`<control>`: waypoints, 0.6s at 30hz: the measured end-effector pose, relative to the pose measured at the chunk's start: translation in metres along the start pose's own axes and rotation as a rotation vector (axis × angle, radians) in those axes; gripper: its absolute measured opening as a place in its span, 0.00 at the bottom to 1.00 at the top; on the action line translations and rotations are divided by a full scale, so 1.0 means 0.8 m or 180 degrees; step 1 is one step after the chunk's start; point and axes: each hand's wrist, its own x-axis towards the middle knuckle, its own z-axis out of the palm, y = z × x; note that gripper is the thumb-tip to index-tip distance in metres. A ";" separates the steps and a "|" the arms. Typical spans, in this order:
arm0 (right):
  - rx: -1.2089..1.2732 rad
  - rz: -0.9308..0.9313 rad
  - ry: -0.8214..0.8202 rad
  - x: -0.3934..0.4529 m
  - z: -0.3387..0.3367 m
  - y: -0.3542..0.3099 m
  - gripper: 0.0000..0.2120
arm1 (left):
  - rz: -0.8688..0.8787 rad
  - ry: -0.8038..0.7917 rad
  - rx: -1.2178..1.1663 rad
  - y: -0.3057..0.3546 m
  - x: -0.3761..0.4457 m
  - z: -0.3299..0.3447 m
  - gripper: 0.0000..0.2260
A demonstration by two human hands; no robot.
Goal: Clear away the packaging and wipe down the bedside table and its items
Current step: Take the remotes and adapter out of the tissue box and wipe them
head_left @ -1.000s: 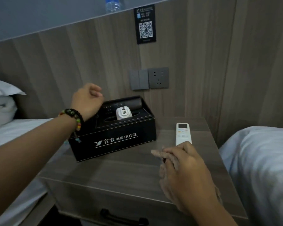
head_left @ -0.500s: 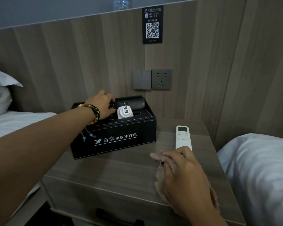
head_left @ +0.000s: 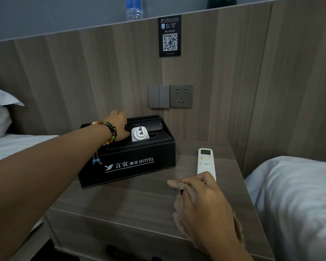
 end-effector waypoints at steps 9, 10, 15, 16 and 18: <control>-0.0307 0.0034 -0.0062 -0.003 0.003 -0.005 0.09 | 0.0022 0.0111 -0.0228 -0.016 -0.004 -0.001 0.12; -0.0411 0.0050 -0.0075 -0.004 0.001 -0.008 0.10 | -0.0003 0.0267 -0.0414 -0.020 -0.008 -0.003 0.11; -0.0882 -0.0035 -0.0139 -0.002 -0.005 -0.017 0.16 | 0.0091 0.1053 -0.1012 -0.043 -0.027 -0.027 0.07; -0.0931 -0.0056 -0.0117 -0.001 -0.006 -0.018 0.18 | 0.0169 0.1211 -0.1145 -0.047 -0.033 -0.035 0.05; -0.0979 -0.0098 -0.0002 0.001 -0.007 -0.023 0.20 | 0.0268 0.1468 -0.1536 -0.057 -0.045 -0.050 0.03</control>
